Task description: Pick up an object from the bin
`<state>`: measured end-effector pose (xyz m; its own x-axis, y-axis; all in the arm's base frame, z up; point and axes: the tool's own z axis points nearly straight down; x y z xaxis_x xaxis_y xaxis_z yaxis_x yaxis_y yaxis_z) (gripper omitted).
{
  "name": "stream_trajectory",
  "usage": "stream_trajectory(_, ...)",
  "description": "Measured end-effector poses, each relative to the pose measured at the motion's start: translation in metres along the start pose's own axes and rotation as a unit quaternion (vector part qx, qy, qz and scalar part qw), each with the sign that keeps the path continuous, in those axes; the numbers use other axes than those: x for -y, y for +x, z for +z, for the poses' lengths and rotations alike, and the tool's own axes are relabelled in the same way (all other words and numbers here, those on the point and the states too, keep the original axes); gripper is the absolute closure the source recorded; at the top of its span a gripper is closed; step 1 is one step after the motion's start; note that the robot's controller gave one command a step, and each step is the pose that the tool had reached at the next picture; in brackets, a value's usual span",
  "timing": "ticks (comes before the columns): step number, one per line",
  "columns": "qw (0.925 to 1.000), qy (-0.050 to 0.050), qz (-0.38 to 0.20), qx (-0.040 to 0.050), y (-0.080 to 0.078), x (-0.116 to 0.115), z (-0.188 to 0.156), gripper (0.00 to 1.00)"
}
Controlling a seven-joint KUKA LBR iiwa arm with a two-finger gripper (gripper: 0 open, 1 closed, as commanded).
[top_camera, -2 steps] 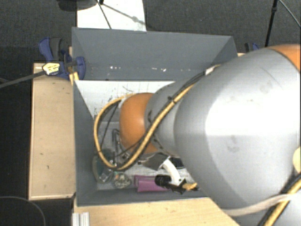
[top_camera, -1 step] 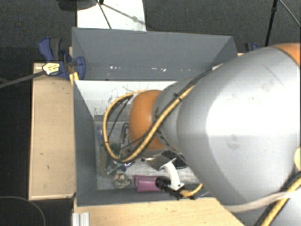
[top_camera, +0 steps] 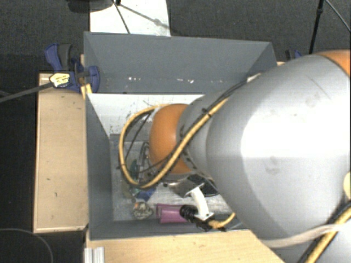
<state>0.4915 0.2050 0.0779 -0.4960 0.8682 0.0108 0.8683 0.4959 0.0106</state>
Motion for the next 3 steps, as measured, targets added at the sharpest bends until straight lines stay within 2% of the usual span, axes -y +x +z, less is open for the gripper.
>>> stream_trajectory(1,1.0,0.003,-0.003,0.0055,0.001,-0.002,-0.048,1.0)
stream_trajectory(2,1.0,0.003,-0.006,0.0056,0.001,-0.003,-0.101,1.0)
stream_trajectory(3,0.9999,0.005,-0.011,0.0053,0.001,-0.004,-0.116,1.0)
